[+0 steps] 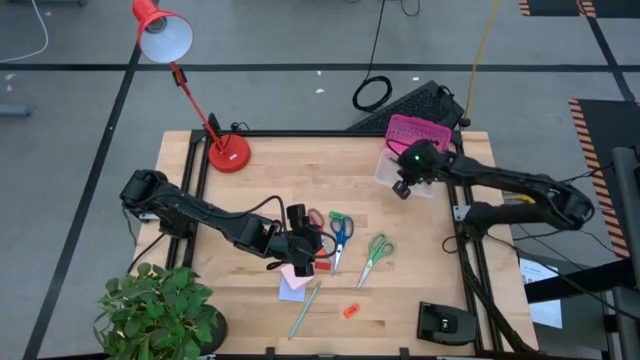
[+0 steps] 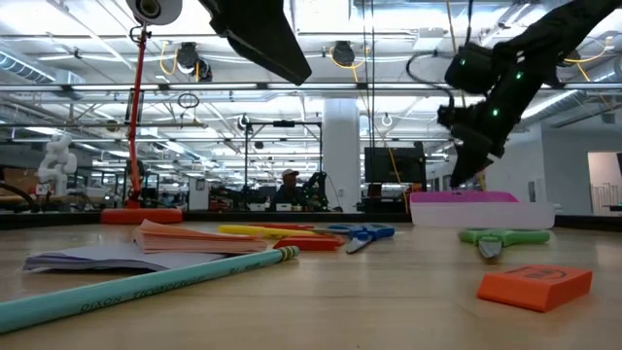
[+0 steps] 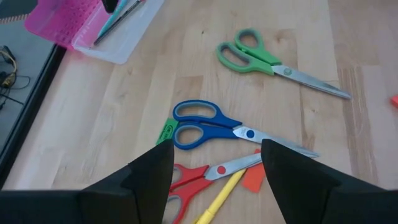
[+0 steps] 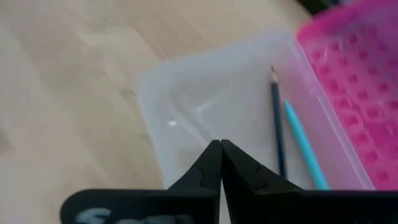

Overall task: Pack school essentials
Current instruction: Put the light blue pencil into the supply box

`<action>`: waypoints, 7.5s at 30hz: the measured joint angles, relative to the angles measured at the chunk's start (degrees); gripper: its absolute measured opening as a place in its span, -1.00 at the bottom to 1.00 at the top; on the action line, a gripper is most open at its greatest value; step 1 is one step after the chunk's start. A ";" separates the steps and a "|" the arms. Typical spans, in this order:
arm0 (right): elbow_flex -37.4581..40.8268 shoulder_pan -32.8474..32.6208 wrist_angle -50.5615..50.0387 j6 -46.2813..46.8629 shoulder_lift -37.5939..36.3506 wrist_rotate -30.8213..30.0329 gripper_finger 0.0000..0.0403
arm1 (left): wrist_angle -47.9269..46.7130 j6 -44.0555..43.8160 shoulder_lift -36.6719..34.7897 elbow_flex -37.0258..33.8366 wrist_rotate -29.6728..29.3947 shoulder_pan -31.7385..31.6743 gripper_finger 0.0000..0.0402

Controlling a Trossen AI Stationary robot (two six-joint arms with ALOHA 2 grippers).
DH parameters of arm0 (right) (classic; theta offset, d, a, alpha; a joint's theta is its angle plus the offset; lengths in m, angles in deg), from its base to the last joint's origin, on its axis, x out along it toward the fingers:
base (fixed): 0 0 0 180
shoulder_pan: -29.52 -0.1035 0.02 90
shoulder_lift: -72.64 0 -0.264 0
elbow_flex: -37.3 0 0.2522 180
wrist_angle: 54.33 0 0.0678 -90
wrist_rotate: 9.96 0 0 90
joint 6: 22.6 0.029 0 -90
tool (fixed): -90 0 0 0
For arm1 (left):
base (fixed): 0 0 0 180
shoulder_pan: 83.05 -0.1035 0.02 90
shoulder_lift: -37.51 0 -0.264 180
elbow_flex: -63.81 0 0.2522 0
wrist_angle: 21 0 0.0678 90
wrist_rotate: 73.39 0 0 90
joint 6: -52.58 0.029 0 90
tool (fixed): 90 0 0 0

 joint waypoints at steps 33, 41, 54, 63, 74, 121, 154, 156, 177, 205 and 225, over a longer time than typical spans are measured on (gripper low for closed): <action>-3.58 -32.97 -2.35 16.82 -10.66 1.21 -1.00 | 6.16 -31.76 16.82 1.97 3.60 23.02 -0.19; -3.58 -32.95 -2.65 16.64 -10.66 1.24 -1.00 | 2.73 -38.86 17.44 1.99 4.44 23.57 -0.28; -3.58 -32.95 -2.81 16.61 -10.65 1.41 -1.00 | 3.26 -43.76 21.42 1.60 6.34 24.48 0.33; -3.58 -32.95 -2.80 16.17 -10.64 1.41 -1.00 | 4.03 -43.55 21.64 1.64 6.02 24.37 0.10; -3.58 -32.95 -2.81 16.14 -10.64 1.44 -1.00 | -0.22 -39.62 21.86 1.75 5.72 23.96 -0.58; -3.58 -32.95 -2.74 16.10 -10.64 1.65 -1.00 | -0.67 -35.31 19.95 1.60 6.50 23.82 -0.98; -3.58 -32.95 -2.40 15.73 -10.63 1.66 -1.00 | 4.02 -41.79 22.25 1.75 2.24 25.57 -0.27; -3.56 -32.95 -2.39 15.73 -10.64 1.65 -1.00 | 4.15 -42.42 22.45 1.75 1.36 25.64 -0.27; -3.56 -32.96 -2.39 15.73 -10.64 1.67 -1.00 | 3.14 -40.62 25.62 2.06 0.82 25.38 -0.70; -3.56 -32.95 -2.46 15.49 -10.64 1.67 -1.00 | 3.27 -38.72 24.11 1.79 -0.16 25.49 -0.85; -3.56 -32.95 -2.42 15.42 -10.64 1.65 -1.00 | 3.62 -38.09 23.52 1.70 -0.18 25.24 -0.86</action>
